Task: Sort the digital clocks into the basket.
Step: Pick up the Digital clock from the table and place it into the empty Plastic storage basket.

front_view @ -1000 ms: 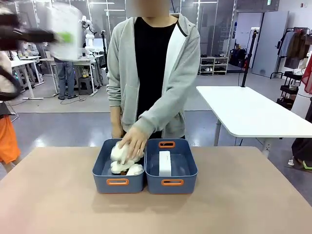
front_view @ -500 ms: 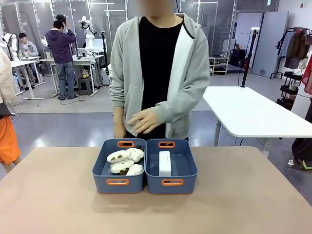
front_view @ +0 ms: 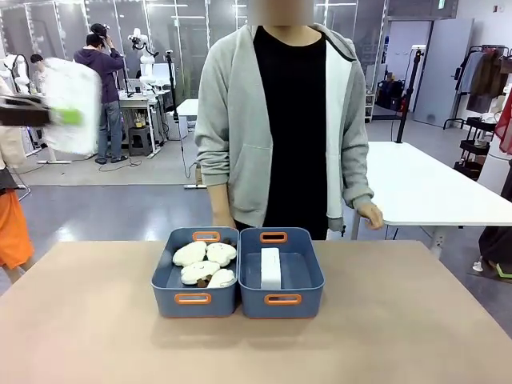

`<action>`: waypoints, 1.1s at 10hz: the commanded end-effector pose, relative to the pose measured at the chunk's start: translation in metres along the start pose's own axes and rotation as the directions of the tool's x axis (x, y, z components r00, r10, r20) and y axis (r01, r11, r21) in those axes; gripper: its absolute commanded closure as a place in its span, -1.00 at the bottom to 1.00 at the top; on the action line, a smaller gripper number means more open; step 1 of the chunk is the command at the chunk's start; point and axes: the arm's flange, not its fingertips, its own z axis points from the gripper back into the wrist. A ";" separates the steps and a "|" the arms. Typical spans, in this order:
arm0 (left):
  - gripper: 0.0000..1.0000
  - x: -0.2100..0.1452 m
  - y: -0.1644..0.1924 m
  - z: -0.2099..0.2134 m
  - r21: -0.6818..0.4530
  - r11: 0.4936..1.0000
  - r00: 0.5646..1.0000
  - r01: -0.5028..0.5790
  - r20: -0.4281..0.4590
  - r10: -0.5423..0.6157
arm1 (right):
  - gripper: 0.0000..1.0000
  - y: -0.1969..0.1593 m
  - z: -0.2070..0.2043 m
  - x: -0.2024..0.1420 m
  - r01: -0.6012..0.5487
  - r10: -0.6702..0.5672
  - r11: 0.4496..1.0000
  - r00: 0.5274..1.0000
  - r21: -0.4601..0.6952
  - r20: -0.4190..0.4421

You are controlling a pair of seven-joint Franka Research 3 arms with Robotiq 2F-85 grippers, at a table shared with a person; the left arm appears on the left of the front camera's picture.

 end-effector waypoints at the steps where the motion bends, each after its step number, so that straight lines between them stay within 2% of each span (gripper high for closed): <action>1: 1.00 0.009 0.005 -0.106 -0.120 0.992 0.972 0.030 -0.229 -0.057 | -1.00 0.002 0.000 0.000 -0.017 0.017 1.000 1.000 0.011 0.003; 2: 1.00 0.003 -0.003 -0.162 -0.166 0.985 0.939 0.053 -0.328 -0.106 | -1.00 0.002 0.000 0.000 -0.017 0.017 1.000 1.000 0.011 0.003; 3: 1.00 -0.002 -0.008 -0.210 -0.198 0.980 0.921 0.028 -0.375 -0.103 | -1.00 0.002 0.000 0.000 -0.017 0.017 1.000 1.000 0.011 0.003; 4: 1.00 -0.004 -0.010 -0.245 -0.189 0.982 0.906 0.011 -0.414 -0.090 | -1.00 0.002 0.000 0.000 -0.017 0.017 1.000 1.000 0.011 0.003; 5: 1.00 -0.008 -0.010 -0.275 -0.170 0.984 0.878 0.052 -0.462 -0.126 | -1.00 0.002 0.000 0.000 -0.017 0.017 1.000 1.000 0.011 0.003; 6: 1.00 -0.022 -0.005 -0.308 -0.164 0.986 0.862 0.029 -0.495 -0.108 | -1.00 0.002 0.000 0.000 -0.017 0.017 1.000 1.000 0.011 0.003; 8: 1.00 -0.059 -0.010 -0.352 -0.196 0.980 0.847 -0.025 -0.526 -0.083 | -1.00 0.002 0.000 0.000 -0.017 0.017 1.000 1.000 0.011 0.003; 9: 1.00 -0.074 -0.011 -0.368 -0.203 0.978 0.853 -0.043 -0.518 -0.070 | -1.00 0.002 0.000 0.000 -0.017 0.017 1.000 1.000 0.011 0.003; 11: 1.00 -0.108 0.002 -0.395 -0.151 0.986 0.846 -0.075 -0.533 -0.017 | -1.00 0.002 0.000 0.000 -0.017 0.017 1.000 1.000 0.011 0.003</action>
